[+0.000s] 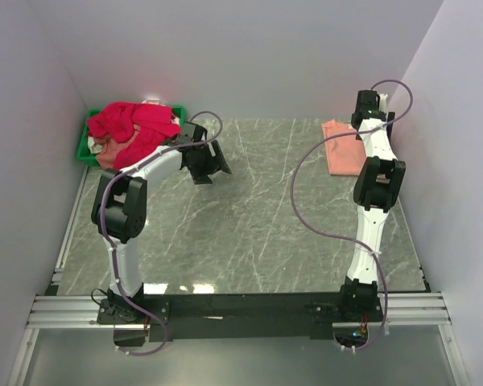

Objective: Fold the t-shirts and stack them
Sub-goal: Neatly place the folded tshirt to the corner, then reset both grippers

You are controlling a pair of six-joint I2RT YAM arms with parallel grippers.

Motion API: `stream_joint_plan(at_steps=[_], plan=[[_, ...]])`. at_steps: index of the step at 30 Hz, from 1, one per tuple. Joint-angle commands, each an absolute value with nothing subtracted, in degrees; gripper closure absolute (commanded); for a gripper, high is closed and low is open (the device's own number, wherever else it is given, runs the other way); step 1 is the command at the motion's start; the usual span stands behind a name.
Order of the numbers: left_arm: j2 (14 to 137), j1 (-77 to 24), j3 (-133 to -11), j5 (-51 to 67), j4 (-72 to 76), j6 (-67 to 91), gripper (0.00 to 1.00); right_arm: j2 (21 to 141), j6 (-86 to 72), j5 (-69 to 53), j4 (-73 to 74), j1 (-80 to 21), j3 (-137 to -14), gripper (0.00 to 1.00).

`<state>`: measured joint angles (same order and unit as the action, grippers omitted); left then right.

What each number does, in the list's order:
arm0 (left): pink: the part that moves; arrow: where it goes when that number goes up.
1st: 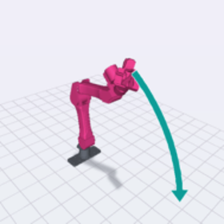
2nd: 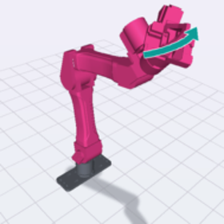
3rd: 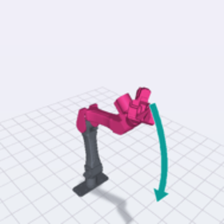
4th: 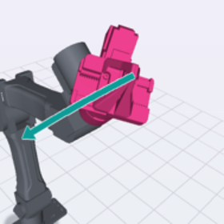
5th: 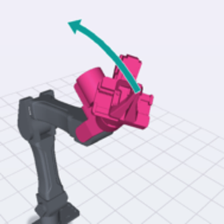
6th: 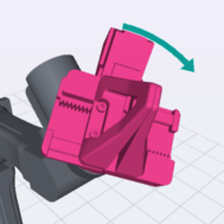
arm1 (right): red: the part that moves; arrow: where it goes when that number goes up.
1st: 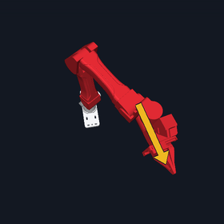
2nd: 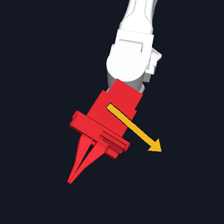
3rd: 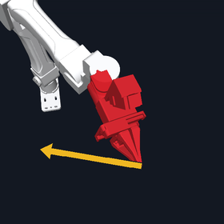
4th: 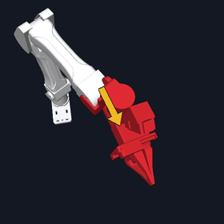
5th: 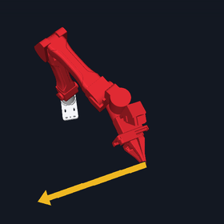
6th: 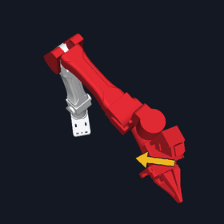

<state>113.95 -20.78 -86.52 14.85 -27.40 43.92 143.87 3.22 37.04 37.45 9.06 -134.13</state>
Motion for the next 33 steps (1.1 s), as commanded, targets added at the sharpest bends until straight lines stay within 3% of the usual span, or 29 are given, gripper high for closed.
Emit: stream_joint_plan(at_steps=[1,15,24,33], plan=[[109.3,-20.7,-88.4,13.5,-26.5,42.0,0.17,141.6,1.7,38.9,33.8,9.2,-133.6,0.21],[98.0,-20.8,-78.9,9.8,-20.3,42.2,0.17,119.6,-3.2,35.5,22.8,1.8,-111.4,0.14],[84.5,-20.8,-66.7,5.2,-13.8,43.0,0.16,103.4,-12.9,23.7,28.2,-6.1,-98.3,0.14],[69.4,-20.8,-54.2,0.2,-13.9,45.4,0.16,83.5,-20.0,12.8,31.7,-15.0,-75.1,0.14]])
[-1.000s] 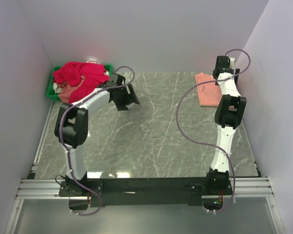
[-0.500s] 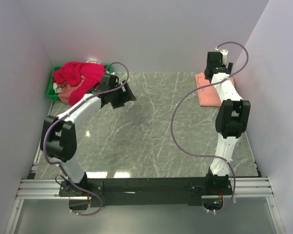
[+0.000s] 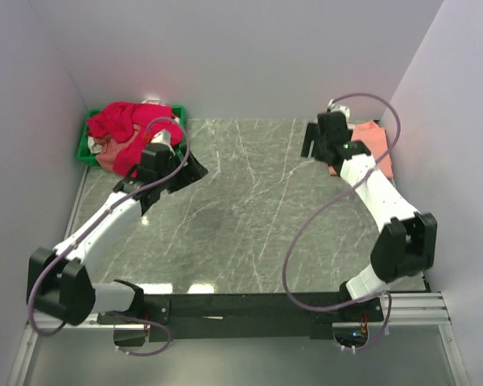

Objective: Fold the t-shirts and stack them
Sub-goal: Reset both grippers

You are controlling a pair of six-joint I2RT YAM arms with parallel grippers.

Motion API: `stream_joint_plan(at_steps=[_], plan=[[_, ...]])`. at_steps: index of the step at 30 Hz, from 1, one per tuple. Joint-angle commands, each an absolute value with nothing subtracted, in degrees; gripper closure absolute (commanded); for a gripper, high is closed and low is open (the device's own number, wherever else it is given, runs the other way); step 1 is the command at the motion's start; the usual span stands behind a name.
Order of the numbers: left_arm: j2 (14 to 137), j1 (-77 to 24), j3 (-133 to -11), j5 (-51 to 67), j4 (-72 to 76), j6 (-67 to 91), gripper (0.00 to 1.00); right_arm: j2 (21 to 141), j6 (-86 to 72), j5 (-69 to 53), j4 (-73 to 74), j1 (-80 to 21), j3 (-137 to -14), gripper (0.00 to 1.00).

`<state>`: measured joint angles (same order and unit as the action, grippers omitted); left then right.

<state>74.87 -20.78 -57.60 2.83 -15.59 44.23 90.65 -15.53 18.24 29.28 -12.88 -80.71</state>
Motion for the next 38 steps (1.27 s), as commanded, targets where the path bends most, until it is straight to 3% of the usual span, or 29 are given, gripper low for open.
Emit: stream_joint_plan(at_steps=[1,6,15,38], plan=[[68.0,-20.8,-53.2,0.2,-14.4,45.6,0.16,81.8,-20.6,12.0,32.0,-15.8,-73.1,0.15],[59.0,-20.8,-47.6,-3.7,-17.7,46.0,0.16,70.3,-24.1,7.8,32.7,-19.6,-61.0,0.15],[46.2,-20.8,-42.5,-6.2,-23.3,46.4,0.16,58.3,-26.8,1.8,33.2,-22.2,-50.6,0.14],[39.6,-20.8,-42.6,-10.0,-28.6,45.5,0.15,56.9,-26.8,-0.1,31.5,-22.3,-48.8,0.14]])
